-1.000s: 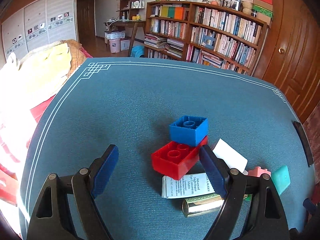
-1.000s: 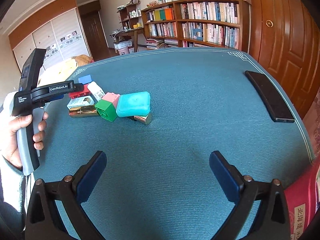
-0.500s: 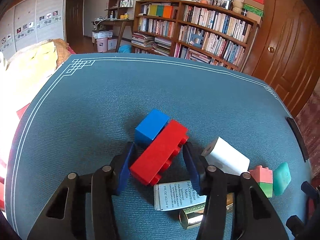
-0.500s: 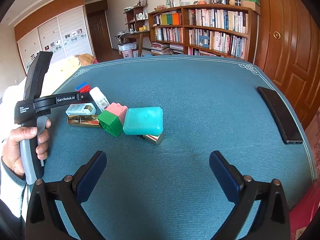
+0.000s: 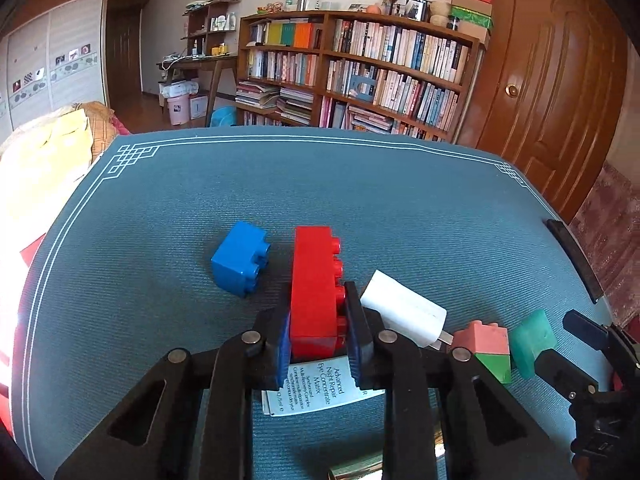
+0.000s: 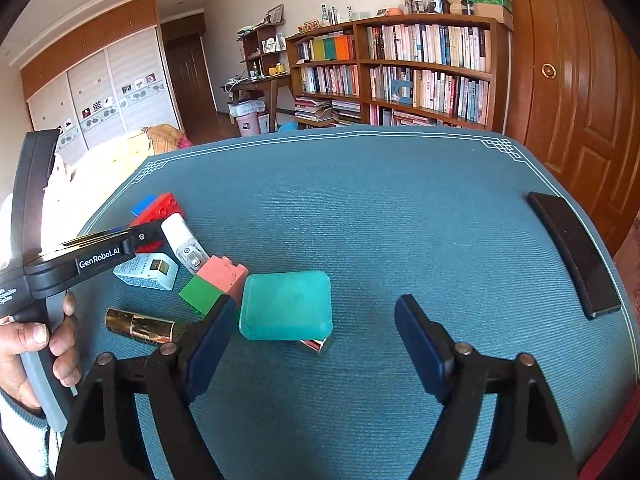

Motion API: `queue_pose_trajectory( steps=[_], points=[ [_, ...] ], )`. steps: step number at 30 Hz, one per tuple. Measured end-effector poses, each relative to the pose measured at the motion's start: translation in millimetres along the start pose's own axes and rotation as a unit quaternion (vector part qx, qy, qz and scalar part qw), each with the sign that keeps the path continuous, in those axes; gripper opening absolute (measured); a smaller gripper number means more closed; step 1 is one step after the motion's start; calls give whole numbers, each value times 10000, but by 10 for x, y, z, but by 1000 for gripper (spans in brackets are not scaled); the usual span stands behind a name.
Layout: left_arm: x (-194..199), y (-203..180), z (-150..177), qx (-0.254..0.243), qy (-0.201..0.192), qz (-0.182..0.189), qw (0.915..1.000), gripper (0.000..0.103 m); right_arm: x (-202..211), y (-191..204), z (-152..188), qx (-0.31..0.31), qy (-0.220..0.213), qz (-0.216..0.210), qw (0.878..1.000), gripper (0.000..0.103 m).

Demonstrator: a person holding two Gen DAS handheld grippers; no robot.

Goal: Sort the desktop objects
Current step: 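Grasp the red brick with the left tool while the right tool grasps the teal case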

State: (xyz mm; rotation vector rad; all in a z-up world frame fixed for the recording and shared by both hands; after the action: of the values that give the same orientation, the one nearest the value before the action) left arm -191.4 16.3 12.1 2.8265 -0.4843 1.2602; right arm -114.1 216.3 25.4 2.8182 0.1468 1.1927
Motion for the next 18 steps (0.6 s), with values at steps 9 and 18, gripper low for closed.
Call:
queue_pose_trajectory(
  steps=[9, 18],
  points=[
    [101, 39, -51, 219, -12, 573, 9981, 25, -154, 23, 7, 10, 120, -100, 9999, 78],
    [78, 12, -21, 177, -47, 367, 9992, 25, -215, 75, 12, 116, 206, -97, 9997, 61]
  ],
)
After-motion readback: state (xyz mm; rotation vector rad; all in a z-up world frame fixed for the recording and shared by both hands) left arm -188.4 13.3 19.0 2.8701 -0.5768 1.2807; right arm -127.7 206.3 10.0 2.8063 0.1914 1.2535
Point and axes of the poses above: each gripper's, at about its wrist camera, not at the fingertips, and x roughly against the way its jaws point, y to its left, z to its underside, the point moved 2 cm from there along -x, roughly the way its jaws point, and after that the axes turned 5 degrees about y, right-handed, at the moved point
